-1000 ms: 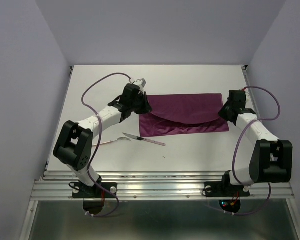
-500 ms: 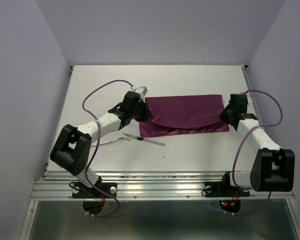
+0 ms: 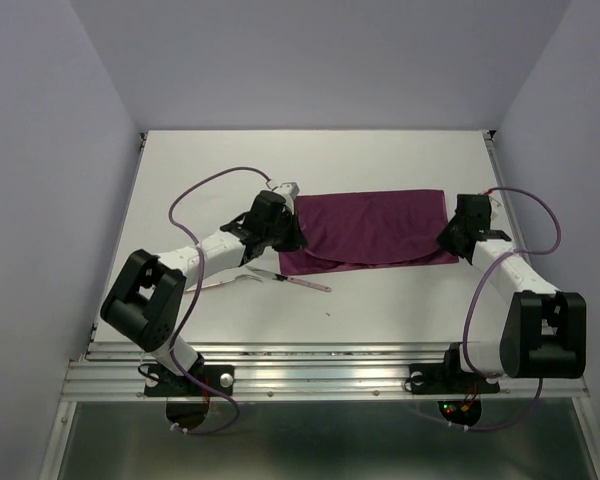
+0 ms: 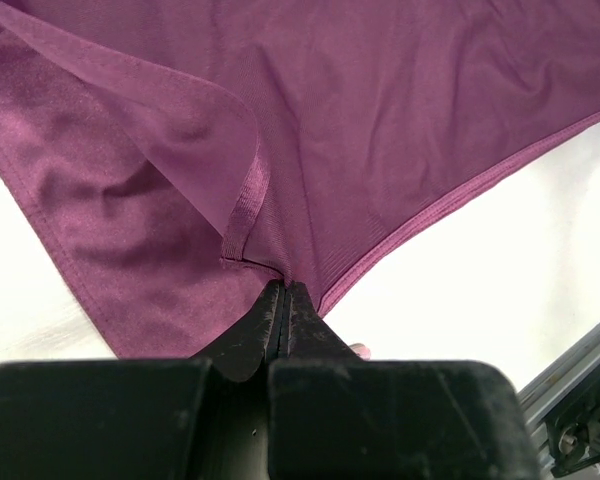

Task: Fold the napkin into a case and place the utensils inside
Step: Fold and flatten the napkin at the center of the board.

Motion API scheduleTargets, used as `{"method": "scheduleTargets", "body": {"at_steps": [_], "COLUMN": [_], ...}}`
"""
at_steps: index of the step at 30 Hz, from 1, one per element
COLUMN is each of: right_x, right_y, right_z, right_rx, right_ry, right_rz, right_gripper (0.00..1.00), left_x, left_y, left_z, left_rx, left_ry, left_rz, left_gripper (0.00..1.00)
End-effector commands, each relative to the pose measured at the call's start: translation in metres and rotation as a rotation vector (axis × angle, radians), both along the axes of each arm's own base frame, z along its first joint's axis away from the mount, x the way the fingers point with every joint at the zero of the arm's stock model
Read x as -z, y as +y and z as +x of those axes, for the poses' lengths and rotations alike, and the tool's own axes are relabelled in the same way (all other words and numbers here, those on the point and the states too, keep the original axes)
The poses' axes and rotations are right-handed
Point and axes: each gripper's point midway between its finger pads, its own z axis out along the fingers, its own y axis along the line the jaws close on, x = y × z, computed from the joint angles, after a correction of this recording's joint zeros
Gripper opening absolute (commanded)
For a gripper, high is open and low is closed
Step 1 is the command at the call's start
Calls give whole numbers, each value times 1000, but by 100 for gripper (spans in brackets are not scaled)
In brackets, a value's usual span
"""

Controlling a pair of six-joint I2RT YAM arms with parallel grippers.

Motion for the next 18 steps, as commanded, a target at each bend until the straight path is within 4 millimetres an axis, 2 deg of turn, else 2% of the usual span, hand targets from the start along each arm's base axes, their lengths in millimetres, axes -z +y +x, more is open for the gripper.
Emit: {"method": "scheduleTargets", "body": {"at_steps": [1,8,18], "right_x": [1,7,10], "right_y": [-6,-7,-9], "right_z": [4,0,1], "right_rx": [30,38,50], "right_ry": [-19,-4,1], "right_rz": [-8,-13,-16], "right_gripper": [1,1,1], "left_x": [-4,-7,-14], "left_y": [3,8,25], "left_z": [-1,-5,-7], "left_rx": [-12,-30,-147], "left_ry": [-27,-9,-7], "left_rz": [4,14,31], "left_gripper": [0,0,0]}}
